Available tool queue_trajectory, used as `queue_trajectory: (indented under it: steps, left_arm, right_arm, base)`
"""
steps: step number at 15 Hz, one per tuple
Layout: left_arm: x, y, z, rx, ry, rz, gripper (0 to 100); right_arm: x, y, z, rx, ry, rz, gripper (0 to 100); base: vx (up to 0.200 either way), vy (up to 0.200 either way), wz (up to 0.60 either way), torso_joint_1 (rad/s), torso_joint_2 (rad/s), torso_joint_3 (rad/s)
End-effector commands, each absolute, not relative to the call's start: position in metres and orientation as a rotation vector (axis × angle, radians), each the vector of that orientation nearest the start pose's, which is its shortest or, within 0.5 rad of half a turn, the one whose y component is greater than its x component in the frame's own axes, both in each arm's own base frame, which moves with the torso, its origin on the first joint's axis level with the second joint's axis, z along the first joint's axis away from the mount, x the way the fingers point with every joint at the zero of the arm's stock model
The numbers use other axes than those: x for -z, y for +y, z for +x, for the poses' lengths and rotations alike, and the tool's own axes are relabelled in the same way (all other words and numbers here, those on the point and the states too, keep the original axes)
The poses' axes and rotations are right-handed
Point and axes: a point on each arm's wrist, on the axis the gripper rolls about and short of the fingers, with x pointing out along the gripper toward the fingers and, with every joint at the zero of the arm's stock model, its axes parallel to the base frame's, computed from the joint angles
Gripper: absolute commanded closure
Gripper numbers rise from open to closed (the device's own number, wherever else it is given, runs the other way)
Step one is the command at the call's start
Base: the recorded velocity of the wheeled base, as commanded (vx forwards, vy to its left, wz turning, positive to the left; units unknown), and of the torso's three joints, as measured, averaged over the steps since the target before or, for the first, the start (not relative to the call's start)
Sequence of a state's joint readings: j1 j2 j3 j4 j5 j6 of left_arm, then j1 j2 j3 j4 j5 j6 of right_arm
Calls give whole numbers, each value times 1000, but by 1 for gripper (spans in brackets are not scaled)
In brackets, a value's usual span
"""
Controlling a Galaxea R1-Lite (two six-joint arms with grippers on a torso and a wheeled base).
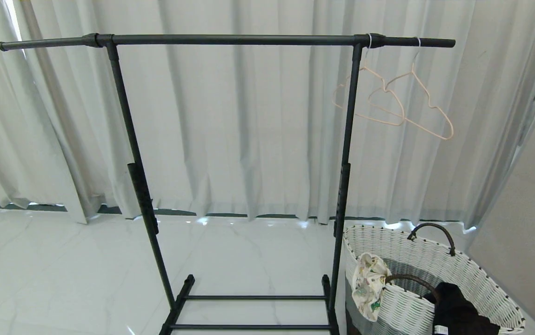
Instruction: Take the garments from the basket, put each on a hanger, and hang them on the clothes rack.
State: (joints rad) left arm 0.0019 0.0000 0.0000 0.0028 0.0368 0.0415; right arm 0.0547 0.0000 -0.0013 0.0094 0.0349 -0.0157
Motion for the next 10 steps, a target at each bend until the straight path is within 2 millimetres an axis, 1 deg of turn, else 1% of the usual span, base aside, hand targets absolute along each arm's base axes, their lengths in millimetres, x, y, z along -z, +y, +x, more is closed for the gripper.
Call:
queue_trajectory:
  steps: [1, 4, 10]
  left_arm:
    - [-75, 1, -23, -40, 4, 38, 0]
    - [-75, 1, -23, -43, 4, 29, 0]
    - [-75, 1, -23, -41, 5, 35, 0]
  right_arm:
    - [-75, 0, -23, -91, 7, -17, 0]
    - [-75, 0, -23, -91, 7, -20, 0]
    - [-75, 0, -23, -91, 7, -23, 0]
  base:
    - [200, 0, 0, -2, -2, 2]
    - [200, 0, 0, 1, 2, 2]
    - [0, 0, 0, 0, 0, 0]
